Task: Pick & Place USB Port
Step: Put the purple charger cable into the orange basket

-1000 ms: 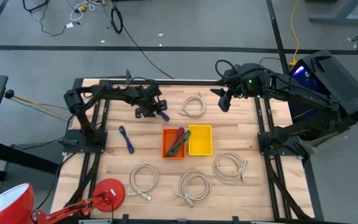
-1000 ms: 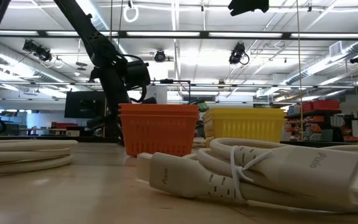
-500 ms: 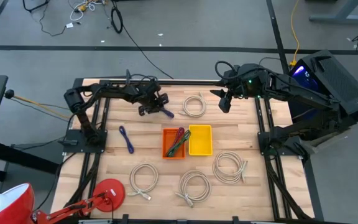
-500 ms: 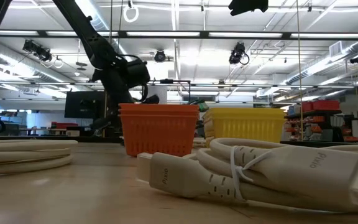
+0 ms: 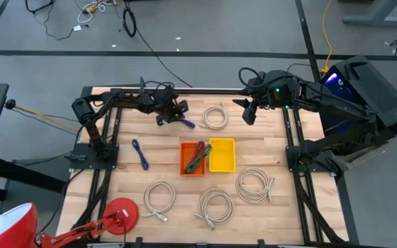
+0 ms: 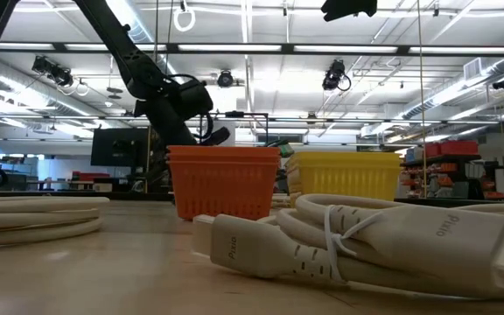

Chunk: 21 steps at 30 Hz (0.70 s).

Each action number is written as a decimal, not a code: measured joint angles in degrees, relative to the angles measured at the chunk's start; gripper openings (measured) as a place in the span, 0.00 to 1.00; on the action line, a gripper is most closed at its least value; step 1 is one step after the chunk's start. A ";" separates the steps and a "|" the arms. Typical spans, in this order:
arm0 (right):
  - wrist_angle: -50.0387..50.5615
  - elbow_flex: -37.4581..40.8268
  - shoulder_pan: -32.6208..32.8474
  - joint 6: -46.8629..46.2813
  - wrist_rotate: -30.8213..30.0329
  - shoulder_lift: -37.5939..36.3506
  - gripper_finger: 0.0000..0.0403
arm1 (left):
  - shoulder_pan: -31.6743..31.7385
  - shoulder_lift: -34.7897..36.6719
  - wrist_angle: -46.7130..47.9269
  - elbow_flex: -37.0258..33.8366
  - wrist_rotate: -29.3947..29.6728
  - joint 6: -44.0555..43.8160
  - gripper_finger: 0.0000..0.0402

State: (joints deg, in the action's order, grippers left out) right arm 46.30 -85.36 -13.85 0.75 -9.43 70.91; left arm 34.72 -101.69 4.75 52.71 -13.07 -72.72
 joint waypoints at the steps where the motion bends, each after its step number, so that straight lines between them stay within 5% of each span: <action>1: 0.00 0.00 0.00 -0.09 0.02 0.00 0.38 | 0.00 0.00 -0.11 0.00 -1.17 0.13 0.33; 7: 1.51 0.00 0.00 -0.24 0.00 0.00 0.38 | -1.39 0.00 -1.01 -0.05 -13.07 8.36 0.33; 12: 1.57 0.00 0.00 -0.26 -0.02 0.00 0.38 | -2.65 0.00 6.23 5.68 -19.64 33.11 0.31; 14: 1.57 0.00 0.00 -0.26 -0.02 0.00 0.38 | -3.45 0.00 15.65 10.26 -14.74 47.81 0.30; 17: 1.56 0.00 0.00 -0.28 -0.02 -0.01 0.38 | -5.51 0.02 29.34 16.74 0.70 68.70 0.28; 21: 1.44 0.00 0.00 -1.43 0.00 -0.02 0.38 | -7.28 0.11 34.75 20.43 14.54 88.96 0.28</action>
State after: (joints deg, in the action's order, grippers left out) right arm 47.75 -85.36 -13.85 -0.68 -9.43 70.89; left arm 27.44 -101.58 39.50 73.13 1.48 16.25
